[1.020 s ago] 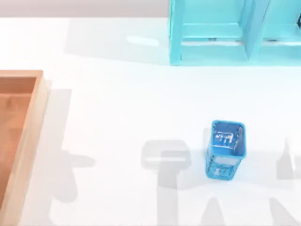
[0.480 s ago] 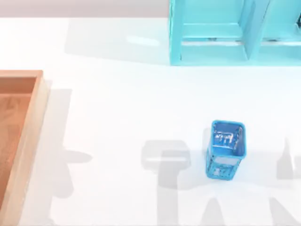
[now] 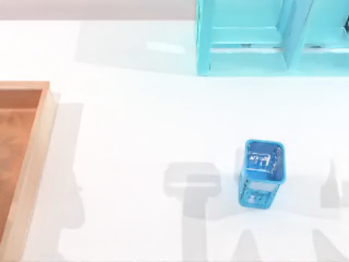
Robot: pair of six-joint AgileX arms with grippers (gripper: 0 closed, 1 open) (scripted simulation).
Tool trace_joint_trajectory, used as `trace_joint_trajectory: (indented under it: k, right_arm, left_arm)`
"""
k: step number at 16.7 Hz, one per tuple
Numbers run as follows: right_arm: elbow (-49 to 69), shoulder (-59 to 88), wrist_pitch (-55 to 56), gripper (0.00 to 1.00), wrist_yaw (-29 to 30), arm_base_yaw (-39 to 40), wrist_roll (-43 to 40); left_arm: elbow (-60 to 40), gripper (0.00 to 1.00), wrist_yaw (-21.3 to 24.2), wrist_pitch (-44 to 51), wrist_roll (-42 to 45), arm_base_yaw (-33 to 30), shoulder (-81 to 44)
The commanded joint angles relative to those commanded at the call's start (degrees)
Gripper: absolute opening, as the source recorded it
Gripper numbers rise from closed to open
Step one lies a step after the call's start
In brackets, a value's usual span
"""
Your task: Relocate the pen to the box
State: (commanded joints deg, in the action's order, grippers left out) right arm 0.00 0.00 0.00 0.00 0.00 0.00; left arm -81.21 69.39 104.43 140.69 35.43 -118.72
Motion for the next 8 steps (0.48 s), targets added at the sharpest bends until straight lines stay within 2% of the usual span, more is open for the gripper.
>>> trace_joint_trajectory:
  k: [2,8]
  right_arm:
    - [0.00,0.00,0.00,1.00,0.00,0.00,0.00]
    - [0.00,0.00,0.00,1.00,0.00,0.00,0.00]
  left_arm:
    - [0.00,0.98,0.00,0.00,0.00,0.00,0.00]
    - [0.00,1.00,0.00,0.00,0.00,0.00,0.00]
